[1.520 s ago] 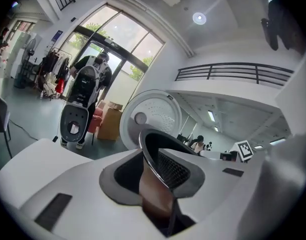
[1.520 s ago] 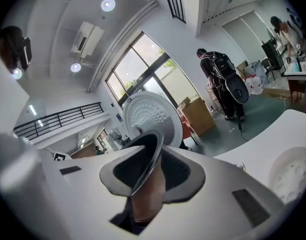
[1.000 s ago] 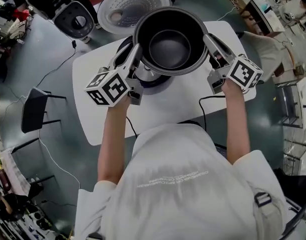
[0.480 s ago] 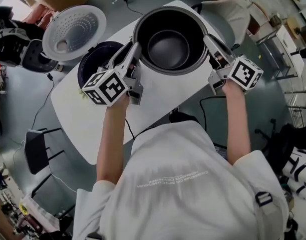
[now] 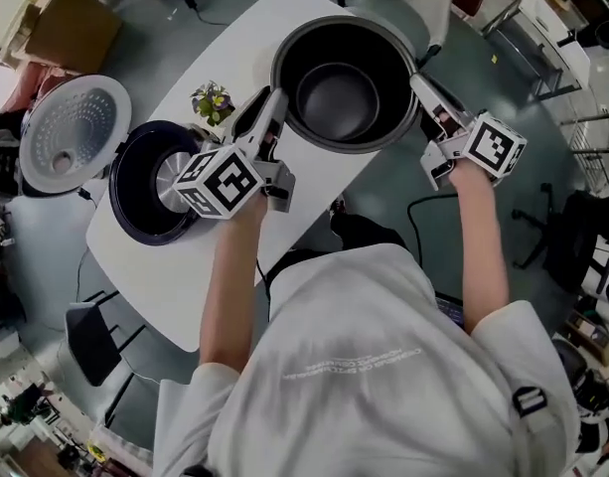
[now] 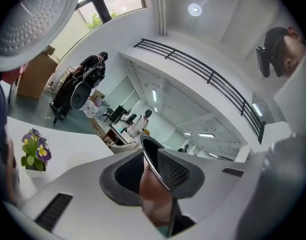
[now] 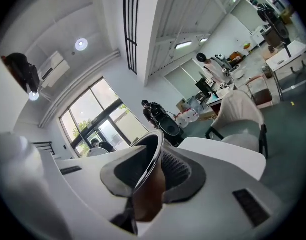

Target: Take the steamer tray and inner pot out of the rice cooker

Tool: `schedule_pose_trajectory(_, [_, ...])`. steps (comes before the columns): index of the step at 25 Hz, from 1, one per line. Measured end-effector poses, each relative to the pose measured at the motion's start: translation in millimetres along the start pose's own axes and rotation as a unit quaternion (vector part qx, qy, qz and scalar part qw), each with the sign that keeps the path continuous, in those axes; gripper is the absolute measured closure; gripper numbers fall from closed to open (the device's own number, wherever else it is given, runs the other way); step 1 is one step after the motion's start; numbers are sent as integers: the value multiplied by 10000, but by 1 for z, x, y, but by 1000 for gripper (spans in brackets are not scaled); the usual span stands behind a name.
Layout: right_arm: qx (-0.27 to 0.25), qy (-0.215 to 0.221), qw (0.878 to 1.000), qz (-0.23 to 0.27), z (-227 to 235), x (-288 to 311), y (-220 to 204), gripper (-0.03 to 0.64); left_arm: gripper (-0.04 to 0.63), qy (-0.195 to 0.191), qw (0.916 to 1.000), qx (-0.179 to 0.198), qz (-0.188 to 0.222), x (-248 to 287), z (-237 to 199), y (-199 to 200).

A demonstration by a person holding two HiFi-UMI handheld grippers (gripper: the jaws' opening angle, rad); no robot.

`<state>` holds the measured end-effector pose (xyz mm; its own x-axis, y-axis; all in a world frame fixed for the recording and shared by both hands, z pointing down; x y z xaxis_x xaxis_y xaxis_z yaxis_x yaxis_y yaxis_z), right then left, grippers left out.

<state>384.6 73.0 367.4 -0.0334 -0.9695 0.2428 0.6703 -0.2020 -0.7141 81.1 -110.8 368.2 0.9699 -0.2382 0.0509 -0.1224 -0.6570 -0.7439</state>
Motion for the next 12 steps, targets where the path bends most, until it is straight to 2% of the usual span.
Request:
schedule_pose_trajectory(7, [270, -322, 9991, 24, 78, -17, 16, 528, 505, -231, 9988, -297, -326, 75, -8, -44])
schedule_pose_trajectory(12, [591, -549, 9967, 12, 129, -19, 17, 528, 505, -101, 9974, -452, -556, 123, -17, -70])
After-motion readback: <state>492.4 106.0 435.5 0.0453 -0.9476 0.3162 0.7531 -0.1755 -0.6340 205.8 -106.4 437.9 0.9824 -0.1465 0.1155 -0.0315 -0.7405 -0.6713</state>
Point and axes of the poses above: the fingertips, and each gripper's own axes: x forward along the fingers, z to its right, y out of its top, the point moved 10 cm from there along -x, backward along the fingers, and after that the axes turned 6 degrees about -y, right-handed, at the moved point
